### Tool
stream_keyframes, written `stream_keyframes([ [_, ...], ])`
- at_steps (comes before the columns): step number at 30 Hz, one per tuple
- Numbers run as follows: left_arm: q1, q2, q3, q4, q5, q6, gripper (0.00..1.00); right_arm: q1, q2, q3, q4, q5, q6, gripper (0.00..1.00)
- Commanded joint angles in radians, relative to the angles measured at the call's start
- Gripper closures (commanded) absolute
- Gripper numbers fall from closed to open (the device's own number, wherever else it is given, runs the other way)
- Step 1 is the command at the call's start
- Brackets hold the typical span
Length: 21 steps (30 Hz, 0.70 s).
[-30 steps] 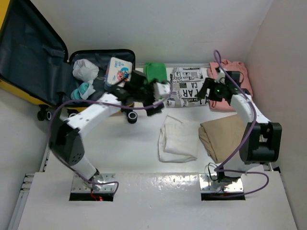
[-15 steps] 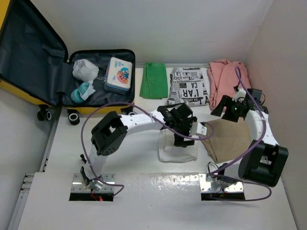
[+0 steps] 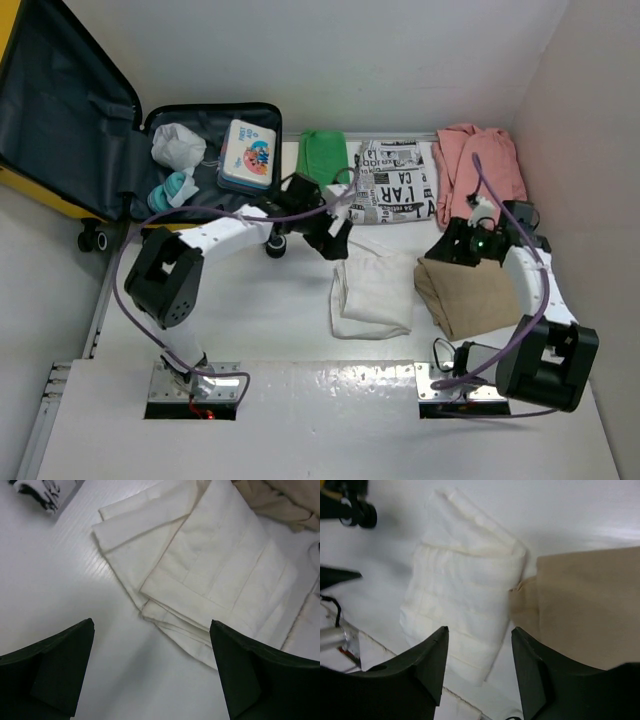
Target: Pack the luggage
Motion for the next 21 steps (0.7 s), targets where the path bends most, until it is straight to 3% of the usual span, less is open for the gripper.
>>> stream_keyframes([
  [1, 0.057, -0.040, -0.087, 0.077, 0.162, -0.209, 0.01, 0.083, -0.044, -0.058, 0.007, 0.018, -0.054, 0.47],
  [5, 0.089, -0.029, -0.170, 0.128, 0.197, -0.314, 0.01, 0.208, 0.008, -0.084, -0.007, 0.101, 0.004, 0.49],
  [9, 0.111, 0.003, -0.222, 0.186, 0.231, -0.407, 0.01, 0.319, 0.086, -0.088, 0.052, 0.188, 0.064, 0.60],
  [10, 0.123, 0.018, -0.231, 0.215, 0.240, -0.423, 0.01, 0.336, 0.101, -0.085, 0.061, 0.204, 0.080, 0.72],
  [14, 0.123, 0.070, -0.221, 0.226, 0.265, -0.476, 0.01, 0.402, 0.225, -0.027, 0.058, 0.340, 0.133, 1.00],
  [17, 0.123, 0.127, -0.208, 0.246, 0.276, -0.514, 0.01, 0.441, 0.362, 0.025, 0.013, 0.385, 0.155, 1.00],
  [21, 0.086, 0.210, -0.172, 0.278, 0.276, -0.554, 0.01, 0.499, 0.423, 0.057, 0.006, 0.448, 0.159, 1.00],
])
